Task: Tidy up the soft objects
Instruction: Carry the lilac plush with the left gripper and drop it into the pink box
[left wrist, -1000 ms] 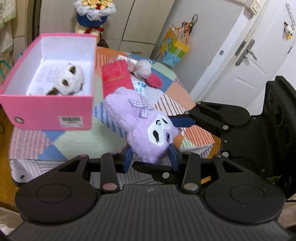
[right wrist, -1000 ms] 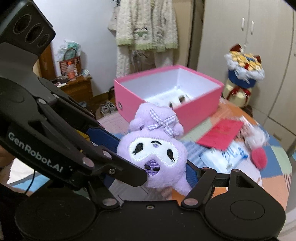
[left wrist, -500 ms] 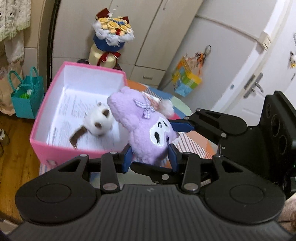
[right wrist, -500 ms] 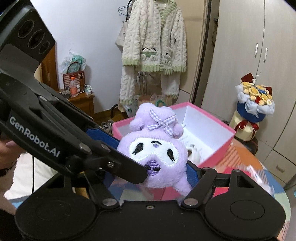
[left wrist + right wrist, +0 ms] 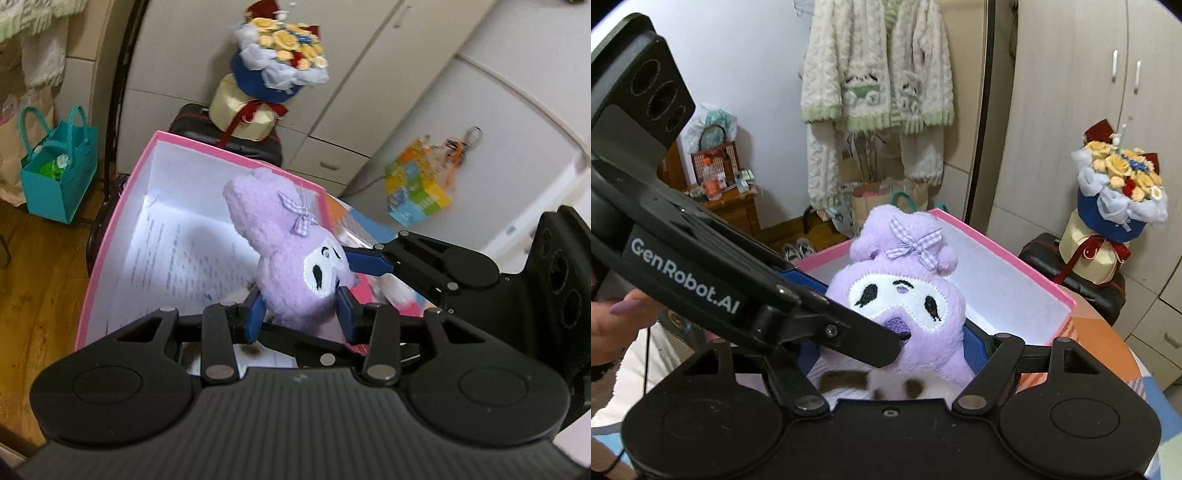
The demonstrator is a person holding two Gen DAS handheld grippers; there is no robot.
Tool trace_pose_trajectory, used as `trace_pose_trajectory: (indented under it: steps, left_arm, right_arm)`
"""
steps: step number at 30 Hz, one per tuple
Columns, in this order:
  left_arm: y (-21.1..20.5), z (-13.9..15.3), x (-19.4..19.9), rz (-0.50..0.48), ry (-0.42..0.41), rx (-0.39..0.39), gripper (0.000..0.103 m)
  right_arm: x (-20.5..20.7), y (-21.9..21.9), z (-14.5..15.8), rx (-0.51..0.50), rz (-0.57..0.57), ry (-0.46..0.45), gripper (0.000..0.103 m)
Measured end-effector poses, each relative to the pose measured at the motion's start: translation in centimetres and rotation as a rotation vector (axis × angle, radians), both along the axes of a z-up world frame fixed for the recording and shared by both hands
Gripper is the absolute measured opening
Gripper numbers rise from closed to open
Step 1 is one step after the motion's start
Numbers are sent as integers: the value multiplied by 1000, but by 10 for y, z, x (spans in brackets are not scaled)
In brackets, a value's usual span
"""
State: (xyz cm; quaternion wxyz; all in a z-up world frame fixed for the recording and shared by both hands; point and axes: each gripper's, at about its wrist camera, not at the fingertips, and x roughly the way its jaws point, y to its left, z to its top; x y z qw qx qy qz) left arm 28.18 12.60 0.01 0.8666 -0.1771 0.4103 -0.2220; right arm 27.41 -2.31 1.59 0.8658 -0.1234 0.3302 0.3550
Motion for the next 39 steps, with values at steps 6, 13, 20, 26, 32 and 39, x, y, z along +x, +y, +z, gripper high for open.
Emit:
trace_pose_trajectory:
  steps: [6, 13, 20, 26, 32, 39]
  left_arm:
    - [5, -18, 43, 67, 56, -11, 40]
    - [9, -44, 70, 109, 149, -36, 40]
    - [10, -57, 83, 111, 193, -38, 40]
    - [5, -45, 72, 135, 94, 102, 60]
    - [12, -21, 46, 152, -26, 169, 66]
    - [19, -3, 11, 133, -81, 198, 66]
  right_arm:
    - [56, 10, -16, -41, 49, 95, 79]
    - [94, 17, -43, -63, 35, 231, 79]
    - [97, 32, -55, -186, 56, 190, 79]
    - [96, 40, -59, -268, 36, 137, 87]
    - [76, 24, -44, -204, 18, 92, 89]
    - [43, -9, -18, -107, -17, 54, 89]
